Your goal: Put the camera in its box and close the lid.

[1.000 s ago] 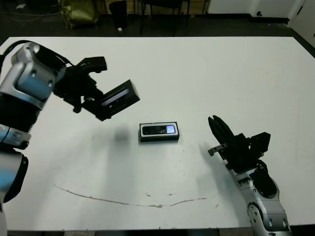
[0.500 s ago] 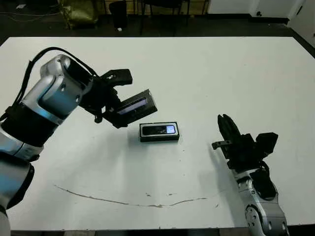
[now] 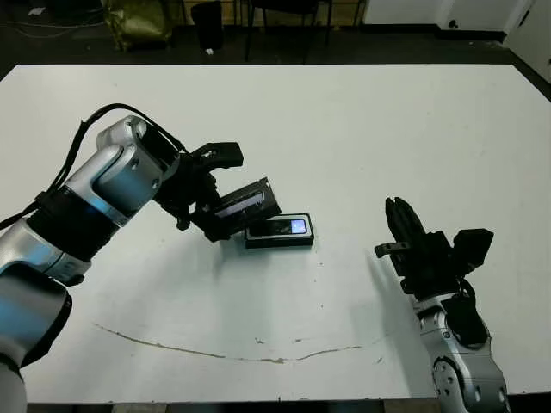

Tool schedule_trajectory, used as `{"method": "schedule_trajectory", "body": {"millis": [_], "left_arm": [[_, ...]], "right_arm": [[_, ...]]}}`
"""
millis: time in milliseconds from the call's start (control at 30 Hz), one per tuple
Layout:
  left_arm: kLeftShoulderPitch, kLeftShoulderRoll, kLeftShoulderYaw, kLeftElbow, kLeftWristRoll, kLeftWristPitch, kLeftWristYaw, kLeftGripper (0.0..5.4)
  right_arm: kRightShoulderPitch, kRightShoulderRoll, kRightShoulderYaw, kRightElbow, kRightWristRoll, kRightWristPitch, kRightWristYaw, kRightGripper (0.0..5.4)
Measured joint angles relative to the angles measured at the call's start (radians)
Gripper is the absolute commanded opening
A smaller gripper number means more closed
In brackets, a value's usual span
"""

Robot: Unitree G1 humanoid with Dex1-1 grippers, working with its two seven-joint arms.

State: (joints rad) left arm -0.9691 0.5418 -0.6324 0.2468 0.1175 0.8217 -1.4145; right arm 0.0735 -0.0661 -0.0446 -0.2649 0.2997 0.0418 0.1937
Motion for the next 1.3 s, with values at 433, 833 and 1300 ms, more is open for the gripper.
{"method": "schedule_trajectory", "body": {"millis": [433, 833, 1300], "left_arm": [[-0.103, -0.099, -0.015, 0.296, 0.004, -0.225, -0.059, 2.08], [-0.132, -0.132, -0.016, 0.33, 0.051, -0.245, -0.09, 2.08], [-0.132, -0.143, -0.015, 0.337, 0.072, -0.245, -0.107, 2.08]], "right_arm": [[0.003, -0.005, -0.003, -0.015, 0.006, 0.036, -0.002, 0.0], [0.011, -0.004, -0.013, -0.029, 0.029, 0.058, 0.002, 0.0], [0.012, -0.004, -0.012, -0.028, 0.022, 0.058, 0.0, 0.0]]}}
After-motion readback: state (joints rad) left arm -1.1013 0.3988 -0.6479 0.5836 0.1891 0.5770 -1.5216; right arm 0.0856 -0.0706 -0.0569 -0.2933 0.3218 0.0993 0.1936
